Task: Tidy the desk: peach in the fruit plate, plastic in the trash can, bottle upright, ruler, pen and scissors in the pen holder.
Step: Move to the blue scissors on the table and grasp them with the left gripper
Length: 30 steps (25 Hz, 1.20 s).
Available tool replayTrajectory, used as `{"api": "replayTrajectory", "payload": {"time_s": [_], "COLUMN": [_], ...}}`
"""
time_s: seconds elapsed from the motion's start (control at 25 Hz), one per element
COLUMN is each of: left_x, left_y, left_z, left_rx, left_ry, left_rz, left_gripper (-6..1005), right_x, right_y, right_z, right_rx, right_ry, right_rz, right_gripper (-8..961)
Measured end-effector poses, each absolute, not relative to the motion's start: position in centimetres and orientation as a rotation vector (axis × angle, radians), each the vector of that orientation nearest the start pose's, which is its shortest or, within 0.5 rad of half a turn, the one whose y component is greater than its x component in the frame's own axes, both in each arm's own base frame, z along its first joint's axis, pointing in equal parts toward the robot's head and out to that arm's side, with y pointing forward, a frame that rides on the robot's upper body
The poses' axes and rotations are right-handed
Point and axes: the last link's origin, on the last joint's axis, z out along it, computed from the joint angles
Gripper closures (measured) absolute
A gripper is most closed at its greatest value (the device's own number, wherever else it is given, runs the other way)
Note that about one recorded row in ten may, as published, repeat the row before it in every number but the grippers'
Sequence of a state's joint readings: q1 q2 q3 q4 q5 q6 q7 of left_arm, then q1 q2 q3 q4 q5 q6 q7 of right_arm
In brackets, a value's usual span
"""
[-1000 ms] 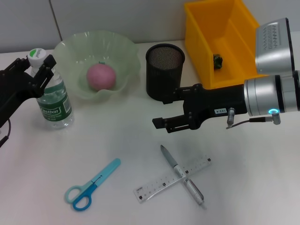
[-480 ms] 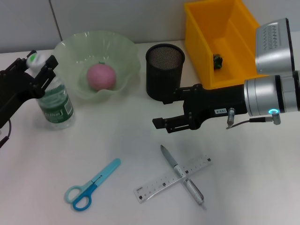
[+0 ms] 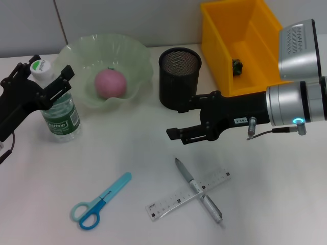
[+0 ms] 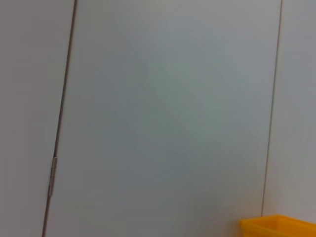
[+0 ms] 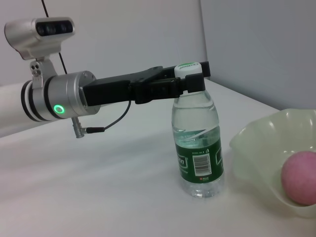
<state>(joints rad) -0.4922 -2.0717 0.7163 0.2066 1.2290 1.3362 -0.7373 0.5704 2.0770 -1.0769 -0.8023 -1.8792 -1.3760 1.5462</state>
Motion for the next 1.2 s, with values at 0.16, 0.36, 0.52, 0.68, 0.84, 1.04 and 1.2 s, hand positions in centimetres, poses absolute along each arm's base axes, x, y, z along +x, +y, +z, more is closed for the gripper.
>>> {"api": "replayTrajectory", "payload": {"time_s": [0.16, 0.36, 0.52, 0.68, 0.84, 1.04, 1.2], "left_x": [-29.2, -29.5, -29.9, -29.8, -29.1, -28.5, -28.6], "left_y": [33.9, 33.4, 32.5, 30.6, 28.8, 27.8, 27.6], "left_z": [-0.3, 0.9, 2.5, 4.8, 5.8, 5.6, 5.2], "left_rx": [-2.011, -2.001, -2.019, -2.128, -2.321, -2.513, -2.580], "left_ry": [-0.524, -0.514, -0.538, -0.546, -0.593, -0.647, -0.684], "left_rz": [-0.993, -1.032, -1.079, -1.108, -1.079, -1.019, -0.964], "left_gripper": [191, 136, 139, 140, 141, 141, 142], "right_x": [21.0, 21.0, 21.1, 21.1, 20.8, 20.3, 20.1], "right_y": [35.9, 35.9, 35.9, 35.9, 36.1, 36.2, 36.3], "right_z": [-2.4, -2.3, -2.1, -2.0, -2.0, -2.0, -1.8], "right_rx": [-2.841, -2.837, -2.828, -2.822, -2.823, -2.832, -2.832], "right_ry": [0.481, 0.483, 0.488, 0.491, 0.487, 0.507, 0.520], "right_rz": [0.510, 0.513, 0.522, 0.526, 0.531, 0.540, 0.546], "right_gripper": [174, 174, 174, 174, 174, 173, 173]}}
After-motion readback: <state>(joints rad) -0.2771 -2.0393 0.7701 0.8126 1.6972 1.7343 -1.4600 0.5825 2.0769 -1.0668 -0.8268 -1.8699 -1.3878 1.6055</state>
